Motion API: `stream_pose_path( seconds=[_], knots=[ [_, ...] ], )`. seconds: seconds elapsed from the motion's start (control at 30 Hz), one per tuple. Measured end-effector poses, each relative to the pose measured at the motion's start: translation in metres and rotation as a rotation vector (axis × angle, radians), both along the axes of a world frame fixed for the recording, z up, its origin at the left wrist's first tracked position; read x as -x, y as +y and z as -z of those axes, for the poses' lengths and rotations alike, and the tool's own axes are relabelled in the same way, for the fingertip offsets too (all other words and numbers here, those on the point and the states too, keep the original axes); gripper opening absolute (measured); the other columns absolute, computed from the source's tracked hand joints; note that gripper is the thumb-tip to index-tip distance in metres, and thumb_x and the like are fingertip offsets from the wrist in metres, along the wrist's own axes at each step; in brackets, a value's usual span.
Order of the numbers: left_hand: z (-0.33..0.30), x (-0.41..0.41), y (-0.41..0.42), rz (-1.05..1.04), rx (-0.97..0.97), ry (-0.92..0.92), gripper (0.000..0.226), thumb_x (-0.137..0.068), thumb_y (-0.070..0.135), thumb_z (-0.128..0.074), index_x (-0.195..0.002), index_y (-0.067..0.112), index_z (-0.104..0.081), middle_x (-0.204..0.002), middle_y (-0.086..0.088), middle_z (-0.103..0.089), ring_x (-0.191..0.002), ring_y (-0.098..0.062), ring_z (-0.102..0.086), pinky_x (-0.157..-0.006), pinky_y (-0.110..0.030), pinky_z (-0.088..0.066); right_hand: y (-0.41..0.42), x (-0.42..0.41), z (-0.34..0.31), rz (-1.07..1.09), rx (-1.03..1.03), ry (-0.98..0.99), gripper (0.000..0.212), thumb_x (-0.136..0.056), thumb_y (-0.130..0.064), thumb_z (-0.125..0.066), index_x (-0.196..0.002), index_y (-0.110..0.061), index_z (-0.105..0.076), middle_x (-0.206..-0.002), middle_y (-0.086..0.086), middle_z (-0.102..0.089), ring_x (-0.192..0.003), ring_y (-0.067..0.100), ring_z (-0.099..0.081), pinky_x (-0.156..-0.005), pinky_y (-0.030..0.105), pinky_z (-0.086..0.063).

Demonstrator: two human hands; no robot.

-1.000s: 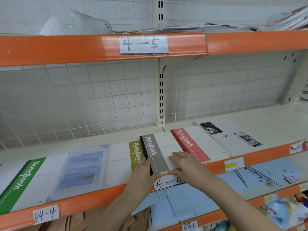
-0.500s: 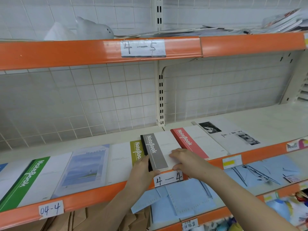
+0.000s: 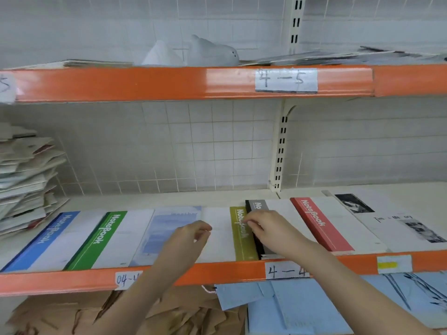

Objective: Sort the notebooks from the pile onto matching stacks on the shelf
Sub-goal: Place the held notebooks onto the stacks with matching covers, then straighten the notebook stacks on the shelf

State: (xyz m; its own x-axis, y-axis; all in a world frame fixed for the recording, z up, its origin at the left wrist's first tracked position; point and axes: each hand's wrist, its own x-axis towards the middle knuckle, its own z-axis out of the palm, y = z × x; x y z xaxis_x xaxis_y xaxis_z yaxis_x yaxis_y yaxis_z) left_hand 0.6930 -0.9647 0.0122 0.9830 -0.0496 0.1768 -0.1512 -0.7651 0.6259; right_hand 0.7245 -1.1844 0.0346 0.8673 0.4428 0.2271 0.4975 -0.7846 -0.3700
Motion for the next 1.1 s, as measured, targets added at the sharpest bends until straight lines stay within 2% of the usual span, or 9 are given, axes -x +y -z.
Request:
stream_pose_path(
  seconds=[0.23,0.4,0.53,0.63,0.77,0.87,0.97,1.03,1.1],
  knots=[
    [-0.034,0.034,0.128,-0.288,0.095,-0.032,0.029,-0.095,0.014,-0.052,-0.082,0.039,-0.057,-0.084,0.013,-0.067,-0.083,-0.015,-0.066,-0.082,-0.034,-0.053,0.138,-0.023,-0.009,-0.229,-0.002,-0.036,0.029,-0.098,-0.014,-0.043,-0.118,-0.015,-0.064,-0.121,-0.001,-0.063,-0.109,0.015,-0.058,-0.086,0.017,-0.036],
    [-0.066,0.071,0.232,-0.487,0.057,-0.159,0.022,-0.095,0.012,-0.051,-0.090,0.028,-0.064,-0.082,0.010,-0.067,-0.082,-0.014,-0.063,-0.077,-0.031,-0.050,0.252,-0.029,-0.035,-0.370,-0.069,-0.078,0.027,-0.098,-0.017,-0.044,-0.113,-0.017,-0.066,-0.113,-0.003,-0.066,-0.100,0.012,-0.060,-0.082,0.020,-0.040],
    [-0.096,0.105,0.305,-0.664,-0.053,-0.314,0.024,-0.096,0.009,-0.048,-0.103,0.018,-0.069,-0.096,0.007,-0.069,-0.090,-0.016,-0.064,-0.079,-0.030,-0.050,0.336,-0.022,-0.060,-0.417,-0.166,-0.071,0.025,-0.098,-0.017,-0.044,-0.112,-0.018,-0.065,-0.112,-0.004,-0.065,-0.087,0.006,-0.053,-0.071,0.019,-0.035],
    [-0.119,0.121,0.349,-0.767,-0.163,-0.397,0.028,-0.096,0.008,-0.046,-0.113,0.018,-0.065,-0.113,0.004,-0.064,-0.101,-0.017,-0.059,-0.085,-0.029,-0.046,0.391,-0.018,-0.078,-0.436,-0.268,-0.058,0.025,-0.096,-0.012,-0.046,-0.111,-0.015,-0.065,-0.111,-0.002,-0.065,-0.093,0.010,-0.057,-0.075,0.020,-0.036],
    [-0.142,0.127,0.394,-0.812,-0.250,-0.448,0.036,-0.094,0.004,-0.045,-0.126,0.017,-0.056,-0.130,-0.001,-0.053,-0.114,-0.024,-0.050,-0.094,-0.038,-0.046,0.439,-0.014,-0.105,-0.426,-0.614,0.244,0.017,-0.094,-0.007,-0.049,-0.102,-0.018,-0.060,-0.100,0.005,-0.065,-0.085,0.018,-0.060,-0.083,0.038,-0.053],
    [-0.149,0.122,0.415,-0.805,-0.288,-0.400,0.039,-0.095,0.005,-0.047,-0.131,0.019,-0.048,-0.133,-0.003,-0.045,-0.113,-0.026,-0.047,-0.080,-0.046,-0.053,0.460,-0.015,-0.118,-0.367,-0.783,0.402,0.017,-0.095,-0.004,-0.046,-0.105,-0.012,-0.057,-0.095,0.007,-0.061,-0.081,0.021,-0.059,-0.088,0.042,-0.053],
    [-0.152,0.108,0.435,-0.769,-0.390,-0.353,0.042,-0.094,0.009,-0.053,-0.135,0.018,-0.044,-0.139,-0.003,-0.043,-0.127,-0.023,-0.037,-0.097,-0.041,-0.042,0.475,-0.025,-0.128,-0.275,-0.862,0.463,0.017,-0.096,-0.007,-0.046,-0.107,-0.006,-0.058,-0.084,0.007,-0.060,-0.076,0.020,-0.059,-0.087,0.044,-0.053],
    [-0.155,0.098,0.445,-0.728,-0.412,-0.335,0.045,-0.094,0.021,-0.057,-0.137,0.018,-0.042,-0.142,-0.002,-0.042,-0.130,-0.021,-0.036,-0.104,-0.036,-0.035,0.485,-0.031,-0.136,-0.187,-0.865,0.430,0.014,-0.095,-0.008,-0.045,-0.090,-0.008,-0.059,-0.078,0.009,-0.060,-0.072,0.024,-0.059,-0.082,0.044,-0.053],
    [-0.160,0.087,0.452,-0.691,-0.376,-0.333,0.052,-0.093,0.034,-0.059,-0.139,0.020,-0.041,-0.143,-0.001,-0.042,-0.129,-0.019,-0.039,-0.103,-0.036,-0.037,0.494,-0.036,-0.145,-0.093,-0.840,0.373,0.021,-0.094,-0.009,-0.044,-0.076,-0.010,-0.055,-0.077,0.012,-0.059,-0.071,0.026,-0.057,-0.068,0.038,-0.051]
  ],
)
